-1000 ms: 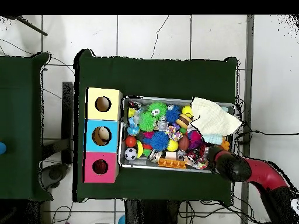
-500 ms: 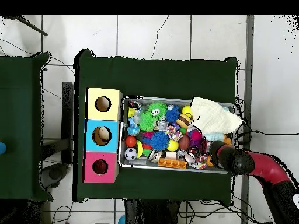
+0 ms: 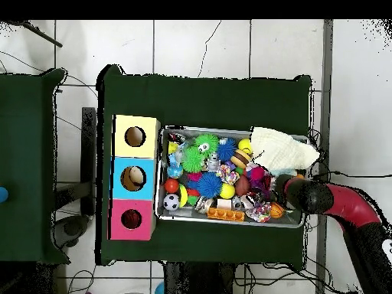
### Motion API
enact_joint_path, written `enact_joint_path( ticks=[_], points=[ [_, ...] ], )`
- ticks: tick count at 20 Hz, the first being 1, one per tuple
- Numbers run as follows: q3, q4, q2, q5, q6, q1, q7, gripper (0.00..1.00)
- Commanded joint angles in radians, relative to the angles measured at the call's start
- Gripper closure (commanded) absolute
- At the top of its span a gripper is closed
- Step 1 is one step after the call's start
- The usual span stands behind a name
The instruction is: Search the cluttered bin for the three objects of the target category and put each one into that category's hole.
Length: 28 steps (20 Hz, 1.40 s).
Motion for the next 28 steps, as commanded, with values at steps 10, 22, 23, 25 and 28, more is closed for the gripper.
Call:
enact_joint_path(
  ticks=[10,22,23,25,28],
  points=[
    [0.072,-0.372,-0.013,0.079,0.349,0.115,-0.301,0.0],
    [0.021,-0.445,-0.108,0.108,0.567,0.191,-0.223,0.0],
    [0.013,-0.453,-0.116,0.115,0.586,0.2,-0.205,0.0],
    [-0.001,-0.466,-0.132,0.123,0.617,0.215,-0.185,0.0],
    [-0.02,-0.489,-0.15,0.136,0.653,0.235,-0.141,0.0]
  ],
)
